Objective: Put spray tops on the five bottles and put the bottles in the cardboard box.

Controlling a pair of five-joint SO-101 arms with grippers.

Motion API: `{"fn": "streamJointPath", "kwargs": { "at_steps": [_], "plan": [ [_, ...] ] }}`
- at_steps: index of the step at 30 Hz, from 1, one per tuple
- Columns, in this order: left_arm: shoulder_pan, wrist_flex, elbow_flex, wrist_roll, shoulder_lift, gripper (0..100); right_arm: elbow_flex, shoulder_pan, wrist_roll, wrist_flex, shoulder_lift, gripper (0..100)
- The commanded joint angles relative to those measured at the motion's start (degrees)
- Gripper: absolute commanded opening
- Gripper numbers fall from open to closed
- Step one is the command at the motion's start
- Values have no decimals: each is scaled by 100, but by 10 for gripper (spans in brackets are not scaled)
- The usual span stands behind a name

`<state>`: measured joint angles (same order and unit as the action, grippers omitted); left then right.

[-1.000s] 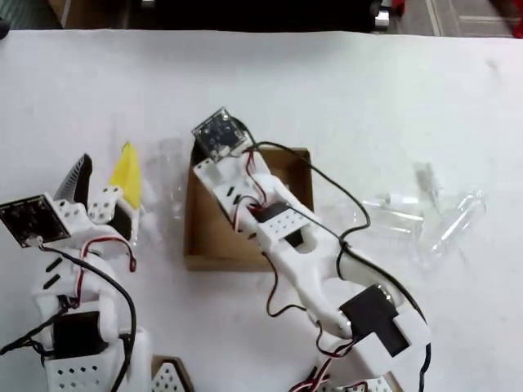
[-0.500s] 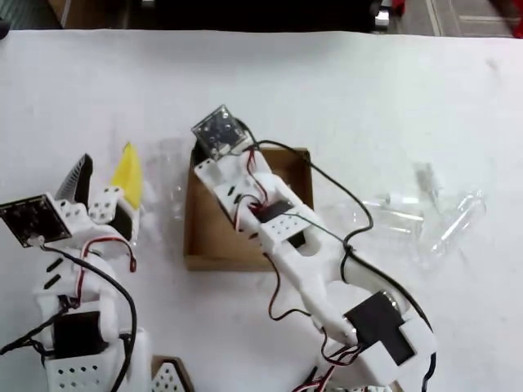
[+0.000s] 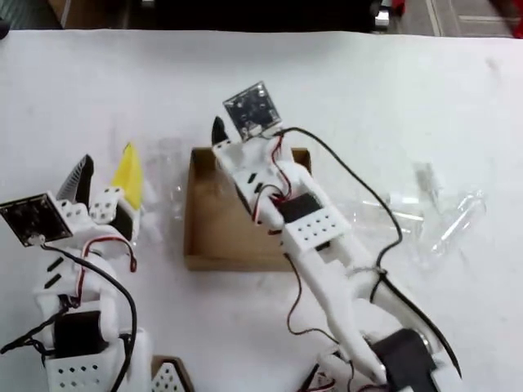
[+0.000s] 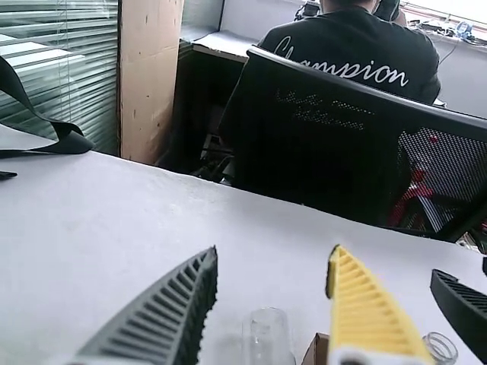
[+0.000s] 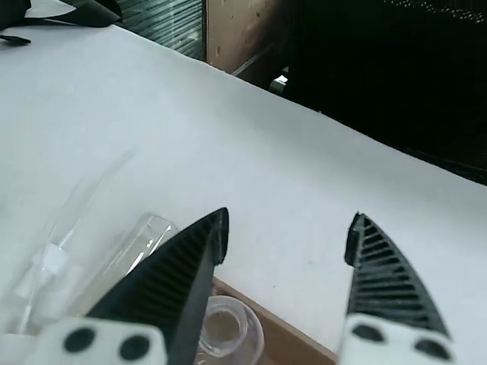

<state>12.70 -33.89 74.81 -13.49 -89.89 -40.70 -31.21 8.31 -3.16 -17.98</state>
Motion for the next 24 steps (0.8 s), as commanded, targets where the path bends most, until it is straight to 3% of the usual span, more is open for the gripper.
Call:
{"fn": "streamJointPath", "kwargs": {
  "at_steps": [1, 6, 15, 24],
  "plan": [
    [-66, 141, -62, 53, -48, 221, 79, 31, -70, -277, -347, 226],
    [-66, 123, -62, 53, -48, 221, 281, -163, -615, -1015, -356, 223],
    [-57, 114, -62, 53, -48, 221, 2576, 110, -1495, -3837, 664, 223],
    [-57, 105, -62, 53, -48, 221, 2901, -31, -1547, -4365, 892, 223]
  ]
}}
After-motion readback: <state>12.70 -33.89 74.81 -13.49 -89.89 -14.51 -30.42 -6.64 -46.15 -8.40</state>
